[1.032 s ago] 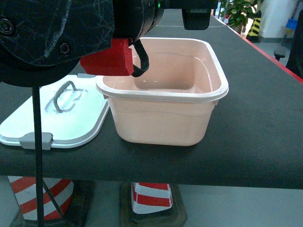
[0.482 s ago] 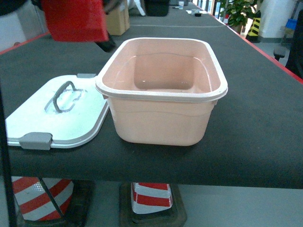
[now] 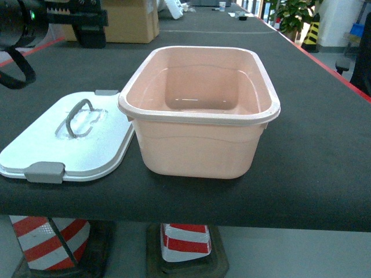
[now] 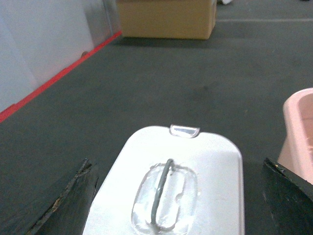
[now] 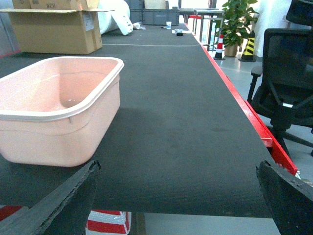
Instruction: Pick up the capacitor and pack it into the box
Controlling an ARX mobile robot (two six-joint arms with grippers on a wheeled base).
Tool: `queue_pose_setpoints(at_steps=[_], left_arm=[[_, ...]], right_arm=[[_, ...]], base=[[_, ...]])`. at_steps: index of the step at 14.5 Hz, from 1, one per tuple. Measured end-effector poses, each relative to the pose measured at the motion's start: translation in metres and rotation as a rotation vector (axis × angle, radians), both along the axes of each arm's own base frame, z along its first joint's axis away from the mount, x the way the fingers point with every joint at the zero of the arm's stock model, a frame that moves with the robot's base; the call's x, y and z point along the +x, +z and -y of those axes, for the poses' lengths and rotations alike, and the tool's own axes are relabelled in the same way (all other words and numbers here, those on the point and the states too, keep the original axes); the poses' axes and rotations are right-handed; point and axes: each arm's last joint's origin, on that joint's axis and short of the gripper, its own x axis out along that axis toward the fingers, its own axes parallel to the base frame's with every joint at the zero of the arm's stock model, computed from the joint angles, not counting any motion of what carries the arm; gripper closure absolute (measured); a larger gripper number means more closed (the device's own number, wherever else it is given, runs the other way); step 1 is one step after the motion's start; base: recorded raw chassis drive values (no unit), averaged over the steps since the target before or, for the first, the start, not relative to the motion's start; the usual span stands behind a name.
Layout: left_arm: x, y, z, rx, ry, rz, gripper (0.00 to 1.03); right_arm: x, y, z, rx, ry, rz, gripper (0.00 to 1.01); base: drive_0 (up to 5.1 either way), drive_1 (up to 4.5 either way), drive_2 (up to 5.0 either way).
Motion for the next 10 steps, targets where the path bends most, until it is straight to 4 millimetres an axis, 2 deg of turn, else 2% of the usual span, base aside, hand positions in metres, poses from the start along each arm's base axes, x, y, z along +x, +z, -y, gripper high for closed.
queue_pose_setpoints(at_steps=[3, 6, 9, 10], left_arm=[[0.019, -0.024, -0.027, -0.036, 0.015, -0.037, 0.05], [0.055, -0.069, -0.035, -0.057, -0.019, -0.133, 0.05], [0.081, -0.083, -0.047, -0.06, -0.016, -0.158, 0.05], [0.087, -0.094, -0.05, -0.058, -0.007, -0.188, 0.05]], right_arm=[[0.0, 0.0, 0.0, 0.0, 0.0, 0.0, 0.03], [0.0, 0.0, 0.0, 0.0, 0.0, 0.0, 0.03], [0.0, 0.0, 0.0, 0.0, 0.0, 0.0, 0.03], [0.0, 0.0, 0.0, 0.0, 0.0, 0.0, 0.03]], base=[[0.0, 0.0, 0.0], [0.0, 0.0, 0.0], [0.0, 0.0, 0.0], [0.0, 0.0, 0.0]])
